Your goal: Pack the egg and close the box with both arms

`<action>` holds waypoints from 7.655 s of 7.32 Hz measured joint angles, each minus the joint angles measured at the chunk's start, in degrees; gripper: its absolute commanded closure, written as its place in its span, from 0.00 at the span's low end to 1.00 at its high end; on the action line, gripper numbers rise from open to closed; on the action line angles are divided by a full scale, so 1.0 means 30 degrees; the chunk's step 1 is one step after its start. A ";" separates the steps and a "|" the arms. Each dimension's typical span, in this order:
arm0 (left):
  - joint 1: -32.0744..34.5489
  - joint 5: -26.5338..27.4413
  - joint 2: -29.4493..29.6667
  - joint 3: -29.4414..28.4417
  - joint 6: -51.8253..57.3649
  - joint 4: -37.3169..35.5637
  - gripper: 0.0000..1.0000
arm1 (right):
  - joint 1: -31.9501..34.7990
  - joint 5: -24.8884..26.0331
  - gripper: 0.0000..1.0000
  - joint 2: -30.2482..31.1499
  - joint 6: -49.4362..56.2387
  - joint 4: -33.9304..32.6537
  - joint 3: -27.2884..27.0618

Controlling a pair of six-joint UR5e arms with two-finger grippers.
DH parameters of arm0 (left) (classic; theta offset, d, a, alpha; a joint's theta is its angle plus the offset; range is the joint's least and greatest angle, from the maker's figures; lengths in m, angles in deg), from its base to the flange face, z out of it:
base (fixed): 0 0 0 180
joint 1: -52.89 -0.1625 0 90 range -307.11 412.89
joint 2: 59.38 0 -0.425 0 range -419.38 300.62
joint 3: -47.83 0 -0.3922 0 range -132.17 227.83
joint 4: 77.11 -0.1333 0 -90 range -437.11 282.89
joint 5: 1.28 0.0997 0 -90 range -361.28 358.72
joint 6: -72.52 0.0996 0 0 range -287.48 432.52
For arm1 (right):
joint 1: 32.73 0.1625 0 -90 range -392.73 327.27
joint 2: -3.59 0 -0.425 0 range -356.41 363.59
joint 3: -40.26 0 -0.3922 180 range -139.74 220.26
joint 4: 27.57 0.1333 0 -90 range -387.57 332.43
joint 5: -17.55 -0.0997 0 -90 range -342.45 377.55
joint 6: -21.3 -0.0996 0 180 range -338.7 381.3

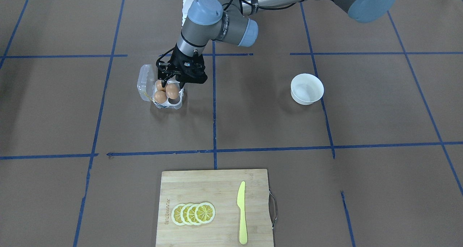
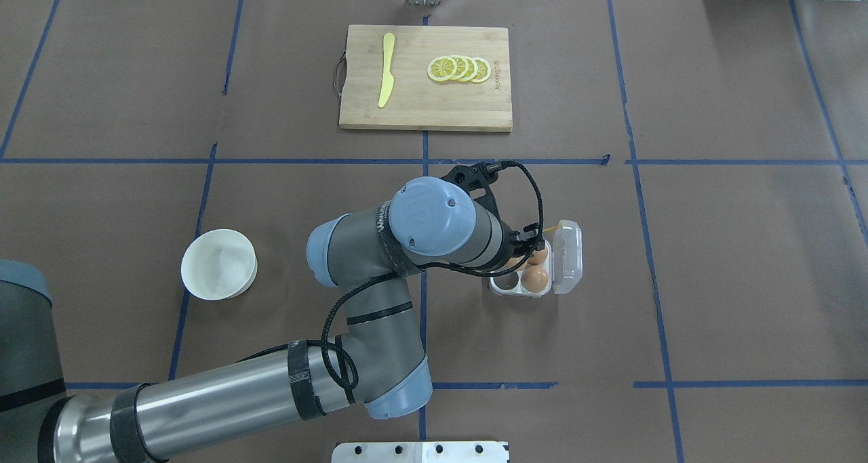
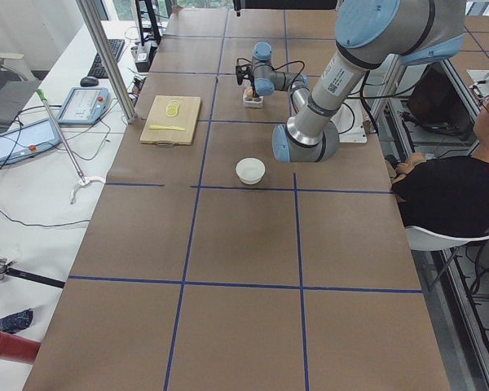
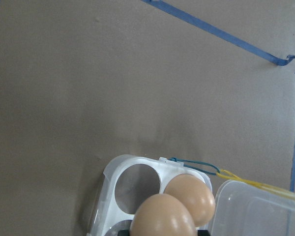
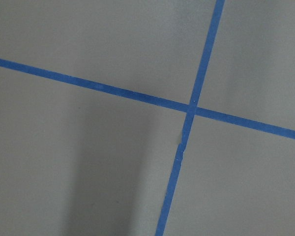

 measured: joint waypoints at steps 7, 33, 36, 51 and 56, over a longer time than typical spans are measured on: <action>0.1499 -0.0231 -0.1834 0.2782 0.0622 -0.0177 0.07 | -0.1737 -0.0001 0.00 -0.0219 -0.3425 0.0051 -0.1477; 2.1916 -0.9846 -1.6401 0.7819 3.1970 -1.1947 0.00 | 0.3448 0.0917 0.00 -0.1560 0.0203 -0.1751 -0.0323; 2.2120 -0.9961 -1.7889 0.6258 3.1691 -1.0769 0.00 | 0.3513 0.0926 0.00 -0.1502 0.0257 -0.1654 -0.0232; 2.3326 -1.0365 -1.8243 0.6088 3.1709 -0.8694 0.00 | 0.3037 0.1202 0.00 0.2701 -0.1330 -0.0986 -0.4159; 2.3299 -1.0354 -1.8351 0.5140 3.1794 -0.8333 0.00 | 0.0981 0.1162 0.00 0.1941 -0.1339 -0.2445 -0.4192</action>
